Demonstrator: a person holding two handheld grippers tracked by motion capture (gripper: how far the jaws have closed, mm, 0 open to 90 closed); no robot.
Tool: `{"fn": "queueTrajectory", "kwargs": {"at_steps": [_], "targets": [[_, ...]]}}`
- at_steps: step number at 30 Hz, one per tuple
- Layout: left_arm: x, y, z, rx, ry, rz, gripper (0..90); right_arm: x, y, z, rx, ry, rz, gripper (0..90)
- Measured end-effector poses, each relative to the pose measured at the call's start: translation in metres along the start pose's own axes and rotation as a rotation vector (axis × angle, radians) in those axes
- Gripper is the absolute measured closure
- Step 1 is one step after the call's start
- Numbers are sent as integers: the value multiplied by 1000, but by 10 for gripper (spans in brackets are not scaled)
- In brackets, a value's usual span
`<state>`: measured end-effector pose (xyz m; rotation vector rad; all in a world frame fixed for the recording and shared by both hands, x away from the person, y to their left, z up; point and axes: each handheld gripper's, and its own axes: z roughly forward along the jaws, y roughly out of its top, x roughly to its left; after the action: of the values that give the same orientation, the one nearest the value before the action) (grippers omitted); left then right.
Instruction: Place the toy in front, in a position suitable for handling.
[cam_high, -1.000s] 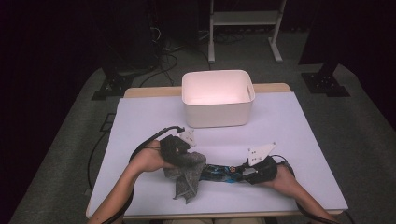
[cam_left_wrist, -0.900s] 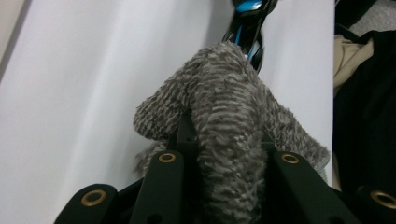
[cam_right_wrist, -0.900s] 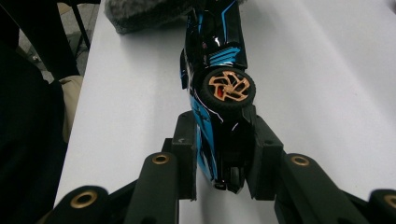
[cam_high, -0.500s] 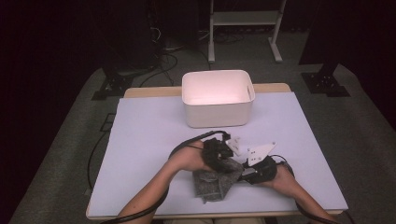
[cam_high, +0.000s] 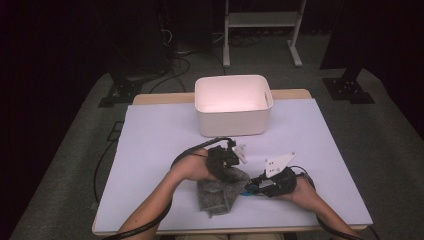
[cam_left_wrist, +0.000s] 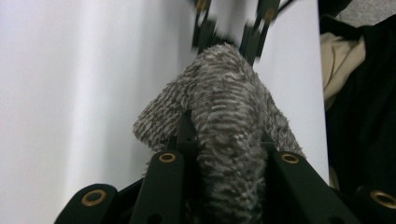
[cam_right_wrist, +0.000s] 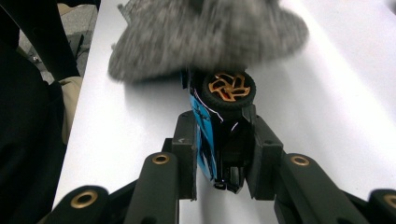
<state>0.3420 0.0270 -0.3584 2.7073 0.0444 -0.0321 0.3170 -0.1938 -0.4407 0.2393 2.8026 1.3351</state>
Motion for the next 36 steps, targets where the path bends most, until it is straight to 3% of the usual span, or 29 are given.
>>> {"fn": "queueTrajectory", "kwargs": {"at_steps": [7, 15, 19, 25, 28, 36], "targets": [[6, -36, -16, -34, 16, -82, 734, 0, 0, 0, -3, 4, 8, 682], [9, -53, -22, 12, 47, -116, 734, -1, 0, 0, -2, 5, 12, 681], [9, -56, -24, -12, 39, -124, 733, -1, -1, 0, -3, 6, 14, 681], [3, -33, -23, -24, 31, -66, 733, -1, 0, 0, -3, 9, 18, 680], [1, -10, -13, 14, 31, -19, 734, -1, 0, 1, -2, 9, 17, 680], [-7, 42, 15, 17, -25, 85, 733, -1, 0, 1, -4, 13, 22, 680]]}}
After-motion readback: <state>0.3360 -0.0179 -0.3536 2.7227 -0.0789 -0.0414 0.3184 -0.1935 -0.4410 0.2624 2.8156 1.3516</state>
